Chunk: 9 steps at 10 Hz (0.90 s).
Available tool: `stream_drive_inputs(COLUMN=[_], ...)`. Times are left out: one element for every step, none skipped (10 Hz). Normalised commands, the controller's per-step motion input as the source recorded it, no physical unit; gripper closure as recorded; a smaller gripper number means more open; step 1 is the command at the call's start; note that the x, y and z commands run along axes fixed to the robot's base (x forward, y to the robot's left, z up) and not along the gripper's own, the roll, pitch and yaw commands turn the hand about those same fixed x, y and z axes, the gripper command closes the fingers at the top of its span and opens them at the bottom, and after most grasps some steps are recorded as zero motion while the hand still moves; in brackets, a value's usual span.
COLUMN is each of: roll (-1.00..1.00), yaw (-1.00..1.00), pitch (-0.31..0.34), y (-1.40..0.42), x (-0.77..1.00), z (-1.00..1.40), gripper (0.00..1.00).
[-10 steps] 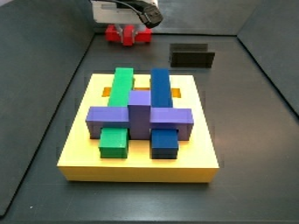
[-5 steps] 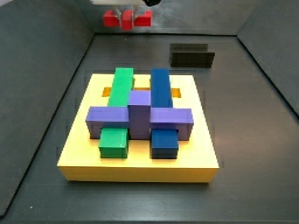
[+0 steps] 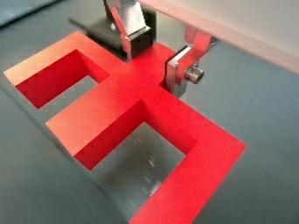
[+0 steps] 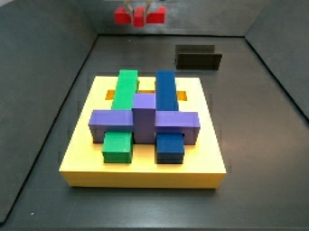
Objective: Pick up the red object. Move up. Place the red object on the fixture. Regrasp the red object. Move to above the board. Insert the red object.
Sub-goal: Place the red object on the fixture.
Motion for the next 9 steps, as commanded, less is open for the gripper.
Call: stream_drive_inputs(roll=[-0.83,-0.7,-0.74,-0.97,-0.95,-0.87,-0.91,-0.8,-0.74], yaw=[-0.25,-0.16,-0.17,-0.25,-0.23,-0.21,-0.22,-0.18,-0.15], pitch=[0.0,0.0,0.014,-0.023,0.0,0.0,-0.094,-0.011,0.0], y=[0.0,0.0,0.0,0.0,0.0,-0.01,-0.04,-0.06,-0.07], x=[0.85,0.99,0.98,0.79,0.88,0.87,0.73,0.87,0.9], z=[0.54,0.38,0.35,0.44,0.37,0.3,0.41,0.31,0.19], gripper=[1.0,1.0,1.0,1.0,1.0,1.0,1.0,1.0,1.0])
